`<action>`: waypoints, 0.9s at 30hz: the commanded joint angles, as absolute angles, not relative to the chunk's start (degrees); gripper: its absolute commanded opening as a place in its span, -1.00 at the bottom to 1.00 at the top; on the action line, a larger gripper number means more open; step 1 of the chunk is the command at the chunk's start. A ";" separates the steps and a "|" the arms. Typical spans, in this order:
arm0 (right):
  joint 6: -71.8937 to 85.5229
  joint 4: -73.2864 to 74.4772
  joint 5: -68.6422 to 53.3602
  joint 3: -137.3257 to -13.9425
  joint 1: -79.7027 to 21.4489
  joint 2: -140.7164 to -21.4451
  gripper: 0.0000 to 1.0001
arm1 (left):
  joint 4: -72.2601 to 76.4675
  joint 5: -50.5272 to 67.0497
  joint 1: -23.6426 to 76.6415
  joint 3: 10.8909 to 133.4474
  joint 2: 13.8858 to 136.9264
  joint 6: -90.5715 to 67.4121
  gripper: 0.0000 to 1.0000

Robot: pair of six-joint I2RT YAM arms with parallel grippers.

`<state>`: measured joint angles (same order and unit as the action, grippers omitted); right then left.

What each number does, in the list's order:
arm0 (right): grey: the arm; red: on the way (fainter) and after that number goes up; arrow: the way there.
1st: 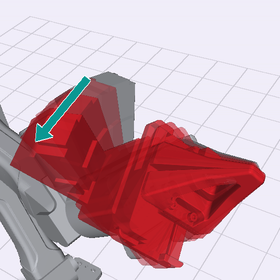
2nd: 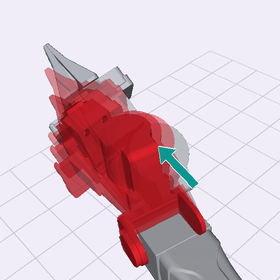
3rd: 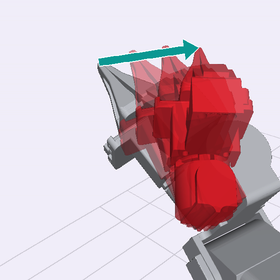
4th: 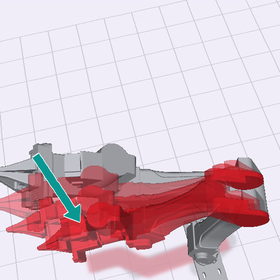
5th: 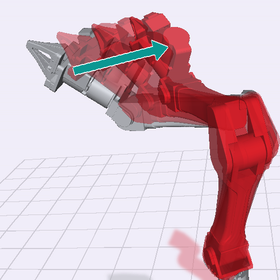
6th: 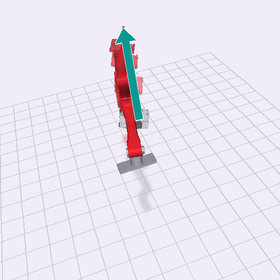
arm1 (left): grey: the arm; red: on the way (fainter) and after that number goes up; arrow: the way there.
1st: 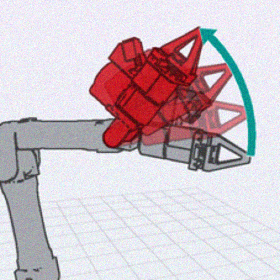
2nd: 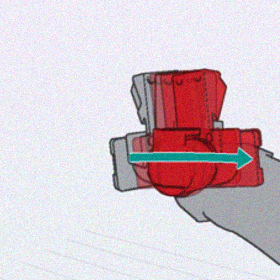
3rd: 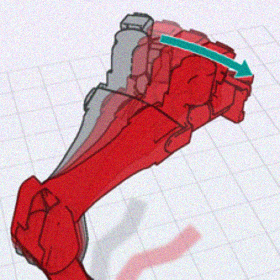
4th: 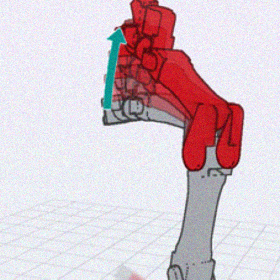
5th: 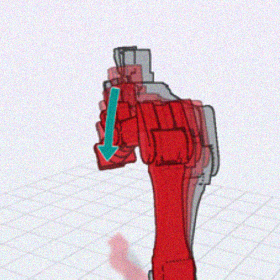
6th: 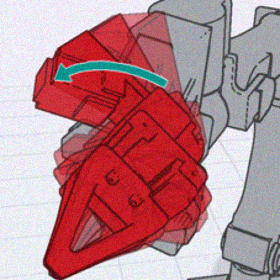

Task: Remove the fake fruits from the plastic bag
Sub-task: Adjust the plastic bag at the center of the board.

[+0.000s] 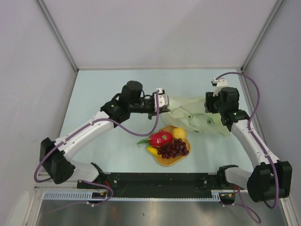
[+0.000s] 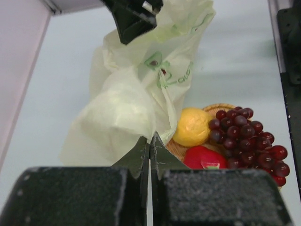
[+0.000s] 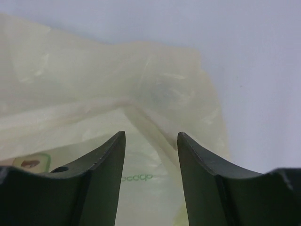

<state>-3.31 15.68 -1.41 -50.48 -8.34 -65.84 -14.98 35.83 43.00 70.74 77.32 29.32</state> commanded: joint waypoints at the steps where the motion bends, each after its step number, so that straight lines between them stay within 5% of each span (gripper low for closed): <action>1: -5.71 15.29 -5.54 -51.42 -11.33 -61.97 0.08 | -11.95 33.22 43.24 69.26 78.57 26.82 -0.99; 9: -13.34 15.99 -3.16 -49.75 -18.10 -55.82 0.06 | -15.12 36.03 42.72 72.33 81.75 18.47 -1.00; 20: -20.12 17.67 -8.43 -48.87 -19.51 -65.91 -0.66 | -15.21 38.14 42.80 73.56 78.66 19.78 -0.99; 27: -22.33 12.51 -10.38 -48.78 -14.70 -79.87 -0.83 | -15.64 38.67 42.72 74.53 78.66 20.12 -0.99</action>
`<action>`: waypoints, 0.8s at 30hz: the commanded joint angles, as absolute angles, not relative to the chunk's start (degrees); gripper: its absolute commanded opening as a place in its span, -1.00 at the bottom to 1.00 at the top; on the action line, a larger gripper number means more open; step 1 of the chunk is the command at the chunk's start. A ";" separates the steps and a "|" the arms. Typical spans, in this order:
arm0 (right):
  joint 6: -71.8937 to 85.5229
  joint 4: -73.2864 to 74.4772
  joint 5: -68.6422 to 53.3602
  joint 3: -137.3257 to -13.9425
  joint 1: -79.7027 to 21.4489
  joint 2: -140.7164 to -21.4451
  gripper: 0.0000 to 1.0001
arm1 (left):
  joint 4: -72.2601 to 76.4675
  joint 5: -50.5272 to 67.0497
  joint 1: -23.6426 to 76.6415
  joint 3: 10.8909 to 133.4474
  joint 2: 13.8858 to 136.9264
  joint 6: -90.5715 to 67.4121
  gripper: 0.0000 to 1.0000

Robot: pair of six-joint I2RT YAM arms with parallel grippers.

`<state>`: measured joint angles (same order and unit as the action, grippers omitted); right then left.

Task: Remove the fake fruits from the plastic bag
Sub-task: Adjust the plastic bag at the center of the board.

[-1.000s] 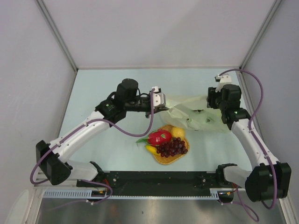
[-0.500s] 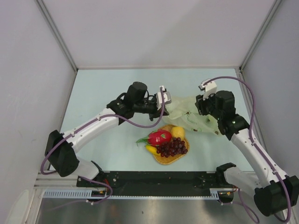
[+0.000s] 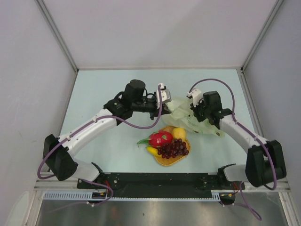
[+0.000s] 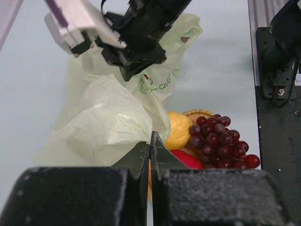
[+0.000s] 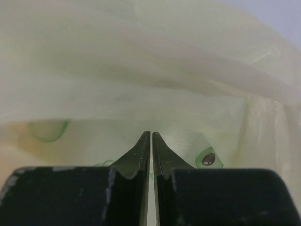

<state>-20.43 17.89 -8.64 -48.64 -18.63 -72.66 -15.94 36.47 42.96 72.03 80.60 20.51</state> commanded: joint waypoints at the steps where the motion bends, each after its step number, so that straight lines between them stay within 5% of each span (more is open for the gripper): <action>1: -22.06 10.48 -9.68 -48.87 -13.72 -81.46 -0.83 | -15.73 38.76 42.80 74.44 78.58 20.30 -0.99; 4: -22.06 2.22 -4.24 -48.87 -11.08 -86.30 -0.72 | -16.70 39.11 42.63 73.75 77.96 21.35 -0.99; 13: -13.98 -6.59 2.81 -50.10 -5.80 -90.09 0.09 | -14.06 39.72 42.36 69.08 76.90 21.88 -0.99; 17: -11.78 -7.99 7.81 -49.31 -4.58 -86.41 0.65 | -15.73 38.15 42.36 69.61 76.82 26.87 -0.99; 24: -8.27 -6.25 11.69 -49.74 7.10 -77.18 0.63 | -12.48 36.12 42.45 68.46 73.56 30.59 -0.99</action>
